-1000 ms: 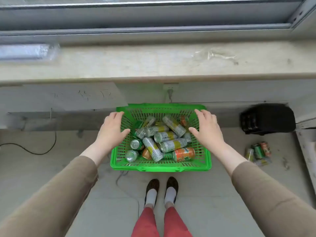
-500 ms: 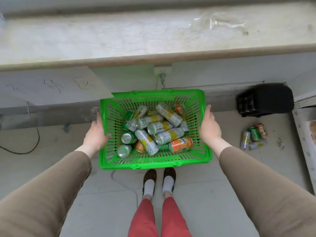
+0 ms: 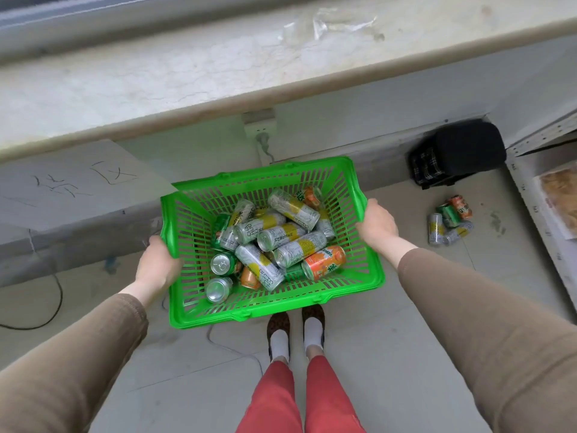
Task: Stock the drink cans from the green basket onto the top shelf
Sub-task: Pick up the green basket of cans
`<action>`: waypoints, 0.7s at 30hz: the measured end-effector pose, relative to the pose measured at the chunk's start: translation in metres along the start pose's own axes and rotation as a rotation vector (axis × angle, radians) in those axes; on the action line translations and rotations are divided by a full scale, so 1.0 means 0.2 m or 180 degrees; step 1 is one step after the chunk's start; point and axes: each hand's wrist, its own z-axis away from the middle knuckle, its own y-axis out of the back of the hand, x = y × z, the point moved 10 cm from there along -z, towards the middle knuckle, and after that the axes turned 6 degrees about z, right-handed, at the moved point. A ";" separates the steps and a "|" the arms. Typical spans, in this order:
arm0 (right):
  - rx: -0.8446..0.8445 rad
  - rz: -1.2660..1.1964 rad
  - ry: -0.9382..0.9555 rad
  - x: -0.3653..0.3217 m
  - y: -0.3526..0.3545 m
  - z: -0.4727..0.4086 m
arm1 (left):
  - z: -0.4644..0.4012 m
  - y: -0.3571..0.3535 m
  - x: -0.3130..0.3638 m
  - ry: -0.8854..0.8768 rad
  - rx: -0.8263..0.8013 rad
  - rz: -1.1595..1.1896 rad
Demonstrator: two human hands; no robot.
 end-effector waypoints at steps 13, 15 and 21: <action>-0.0071 -0.0762 -0.1220 1.47 0.01 0.61 | 0.57 -0.45 1.15 -0.1513 -0.0453 -0.0726; -0.0033 -0.0918 -0.1479 1.78 0.01 0.71 | 0.71 -0.65 1.40 -0.1738 -0.0570 -0.0888; 0.0149 -0.1608 -0.2224 2.75 -0.05 0.93 | 1.26 -1.37 2.14 -0.2317 -0.0879 -0.1273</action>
